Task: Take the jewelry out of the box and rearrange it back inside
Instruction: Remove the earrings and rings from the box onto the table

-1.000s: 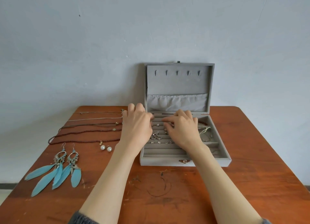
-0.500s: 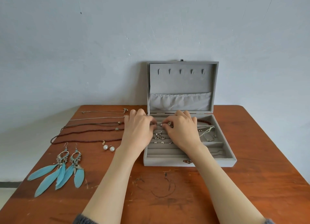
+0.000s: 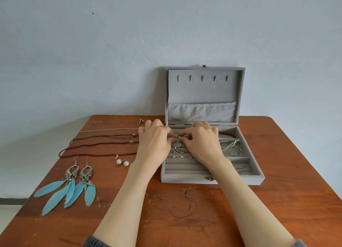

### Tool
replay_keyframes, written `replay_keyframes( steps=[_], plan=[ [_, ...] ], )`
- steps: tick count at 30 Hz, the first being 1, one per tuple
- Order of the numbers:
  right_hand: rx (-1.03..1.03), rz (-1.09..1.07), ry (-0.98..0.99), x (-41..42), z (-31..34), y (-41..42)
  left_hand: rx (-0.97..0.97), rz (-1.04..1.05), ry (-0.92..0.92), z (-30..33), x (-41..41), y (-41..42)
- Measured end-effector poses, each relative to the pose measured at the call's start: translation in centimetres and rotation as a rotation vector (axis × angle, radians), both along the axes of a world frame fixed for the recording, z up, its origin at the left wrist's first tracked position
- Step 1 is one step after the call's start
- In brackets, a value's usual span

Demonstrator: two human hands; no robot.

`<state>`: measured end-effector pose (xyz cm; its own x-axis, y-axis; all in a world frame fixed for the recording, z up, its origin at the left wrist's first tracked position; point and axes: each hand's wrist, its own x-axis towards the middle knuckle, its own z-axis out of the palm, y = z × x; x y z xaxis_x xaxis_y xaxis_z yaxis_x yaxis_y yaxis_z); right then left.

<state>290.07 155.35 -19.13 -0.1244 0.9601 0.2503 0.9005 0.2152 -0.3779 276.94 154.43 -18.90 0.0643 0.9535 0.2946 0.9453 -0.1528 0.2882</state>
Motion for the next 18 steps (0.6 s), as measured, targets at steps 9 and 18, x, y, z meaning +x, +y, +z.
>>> replay_keyframes(
  steps=[9, 18],
  plan=[
    [0.012, 0.022, 0.026, -0.1, 0.1, -0.1, 0.095, -0.036, -0.15, 0.3, -0.4, 0.0],
    [-0.007, 0.152, 0.384, -0.5, 1.4, -1.6, 0.041, -0.087, -0.46, 2.0, -2.3, -2.4]
  ],
)
